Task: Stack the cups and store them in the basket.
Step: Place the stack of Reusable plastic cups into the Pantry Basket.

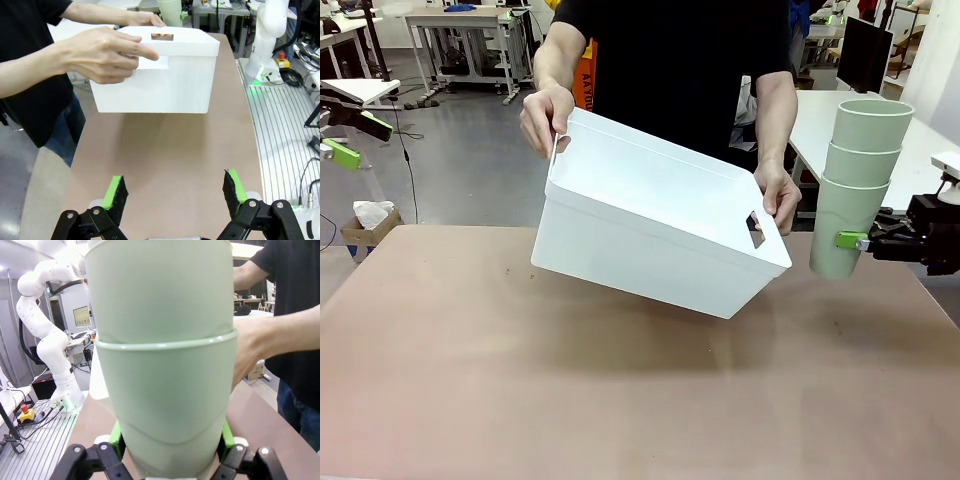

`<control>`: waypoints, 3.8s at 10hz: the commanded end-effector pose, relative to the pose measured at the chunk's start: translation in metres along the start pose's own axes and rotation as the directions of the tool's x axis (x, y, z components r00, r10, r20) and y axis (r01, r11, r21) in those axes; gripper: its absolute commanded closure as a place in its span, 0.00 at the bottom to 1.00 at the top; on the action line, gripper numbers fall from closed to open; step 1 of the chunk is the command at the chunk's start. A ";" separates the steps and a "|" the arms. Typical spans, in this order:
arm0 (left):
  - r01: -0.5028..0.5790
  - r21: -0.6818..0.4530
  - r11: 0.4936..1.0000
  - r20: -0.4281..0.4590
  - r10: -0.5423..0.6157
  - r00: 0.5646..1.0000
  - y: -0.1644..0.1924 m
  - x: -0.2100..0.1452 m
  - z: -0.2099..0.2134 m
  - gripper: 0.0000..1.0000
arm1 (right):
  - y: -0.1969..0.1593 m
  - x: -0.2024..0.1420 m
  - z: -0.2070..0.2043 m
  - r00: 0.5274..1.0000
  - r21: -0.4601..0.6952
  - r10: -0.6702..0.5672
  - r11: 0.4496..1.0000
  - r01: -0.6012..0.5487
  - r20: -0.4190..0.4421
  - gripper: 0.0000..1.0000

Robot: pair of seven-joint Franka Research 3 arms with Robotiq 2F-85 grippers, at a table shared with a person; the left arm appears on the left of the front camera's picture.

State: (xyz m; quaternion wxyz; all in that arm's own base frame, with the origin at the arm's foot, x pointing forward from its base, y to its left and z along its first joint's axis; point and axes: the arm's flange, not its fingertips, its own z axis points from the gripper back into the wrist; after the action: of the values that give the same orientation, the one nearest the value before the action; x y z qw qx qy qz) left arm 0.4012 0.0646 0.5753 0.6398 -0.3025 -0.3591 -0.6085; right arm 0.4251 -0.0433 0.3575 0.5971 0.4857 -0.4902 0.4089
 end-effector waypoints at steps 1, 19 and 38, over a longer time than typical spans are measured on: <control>-0.007 0.009 1.000 0.006 0.007 1.000 -0.001 0.004 0.000 0.00 | 0.012 0.041 0.000 1.000 -0.027 -0.008 1.000 0.008 0.003 0.14; -0.007 0.009 1.000 0.006 0.007 1.000 -0.001 0.004 0.000 0.00 | 0.023 0.167 -0.260 0.817 -0.167 0.088 0.961 -0.220 -0.569 0.14; -0.007 0.009 1.000 0.006 0.007 1.000 -0.001 0.004 0.000 0.00 | 0.042 0.058 -0.275 0.570 -0.155 0.113 0.903 -0.401 -0.814 0.14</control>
State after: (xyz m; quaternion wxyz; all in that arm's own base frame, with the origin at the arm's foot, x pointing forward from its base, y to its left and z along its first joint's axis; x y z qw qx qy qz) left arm 0.4013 0.0649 0.5758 0.6404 -0.3015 -0.3592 -0.6083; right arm 0.4492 0.2314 0.4095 0.7451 0.0849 -0.3061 0.5864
